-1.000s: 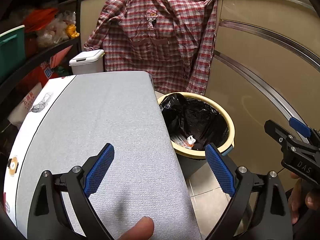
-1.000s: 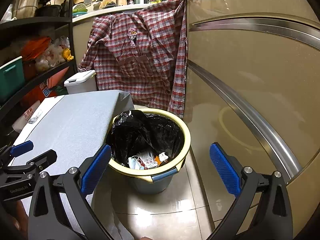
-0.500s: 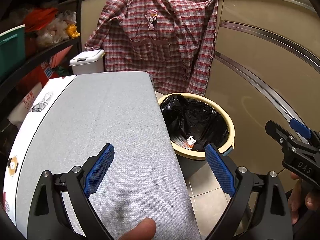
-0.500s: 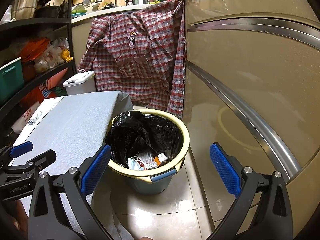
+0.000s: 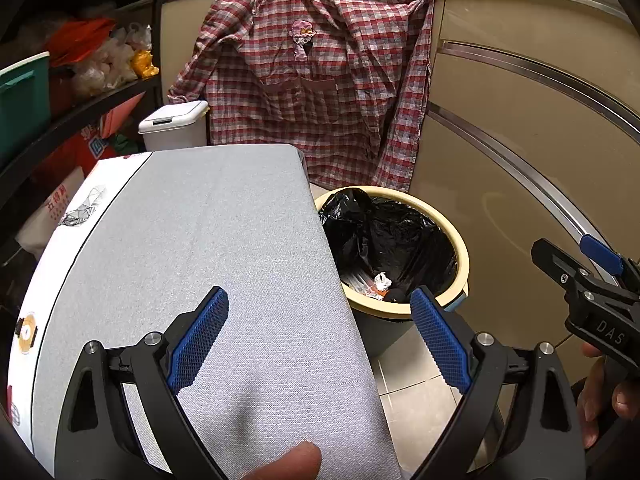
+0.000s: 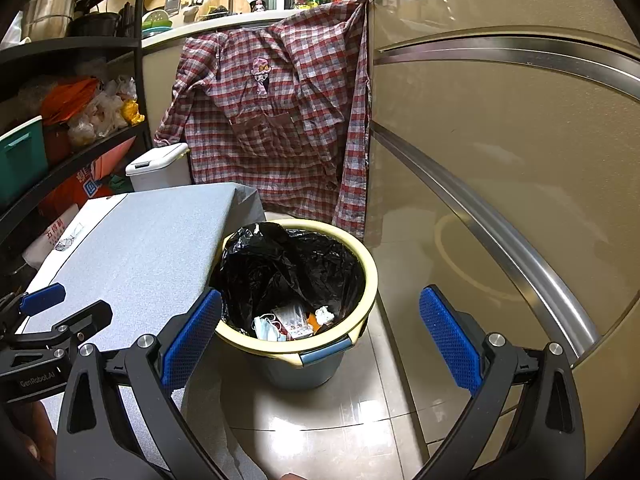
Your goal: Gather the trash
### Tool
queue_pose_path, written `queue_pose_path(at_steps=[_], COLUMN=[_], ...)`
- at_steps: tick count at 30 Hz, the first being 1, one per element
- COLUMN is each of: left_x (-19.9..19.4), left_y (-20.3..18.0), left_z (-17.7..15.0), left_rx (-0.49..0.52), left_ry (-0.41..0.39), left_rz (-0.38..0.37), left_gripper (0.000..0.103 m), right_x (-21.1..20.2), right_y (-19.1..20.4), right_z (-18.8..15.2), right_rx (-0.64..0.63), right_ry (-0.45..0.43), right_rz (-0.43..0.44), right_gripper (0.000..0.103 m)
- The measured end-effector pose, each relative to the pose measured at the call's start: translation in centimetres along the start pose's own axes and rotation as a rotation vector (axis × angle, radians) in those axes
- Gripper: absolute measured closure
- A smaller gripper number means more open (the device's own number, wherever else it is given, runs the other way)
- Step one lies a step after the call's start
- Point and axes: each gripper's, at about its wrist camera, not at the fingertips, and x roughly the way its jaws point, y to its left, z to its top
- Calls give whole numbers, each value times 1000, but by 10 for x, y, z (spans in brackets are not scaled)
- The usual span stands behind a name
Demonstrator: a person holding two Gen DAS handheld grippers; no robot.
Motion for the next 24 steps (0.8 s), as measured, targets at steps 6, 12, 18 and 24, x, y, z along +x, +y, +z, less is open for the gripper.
queue_pose_path(at_steps=[6, 12, 18, 24], left_x=[0, 0, 0, -1], left_y=[0, -1, -2, -3], left_z=[0, 1, 2, 2], left_rx=[3, 5, 9, 7], left_ry=[-1, -2, -1, -3], left_rz=[-1, 0, 1, 0], left_gripper=[14, 14, 14, 14], right_x=[0, 1, 1, 1], right_y=[0, -1, -1, -2], right_z=[0, 0, 0, 0], right_rx=[0, -3, -1, -1], right_ry=[0, -1, -1, -2], right_rz=[-1, 1, 1, 1], right_gripper=[6, 6, 6, 6])
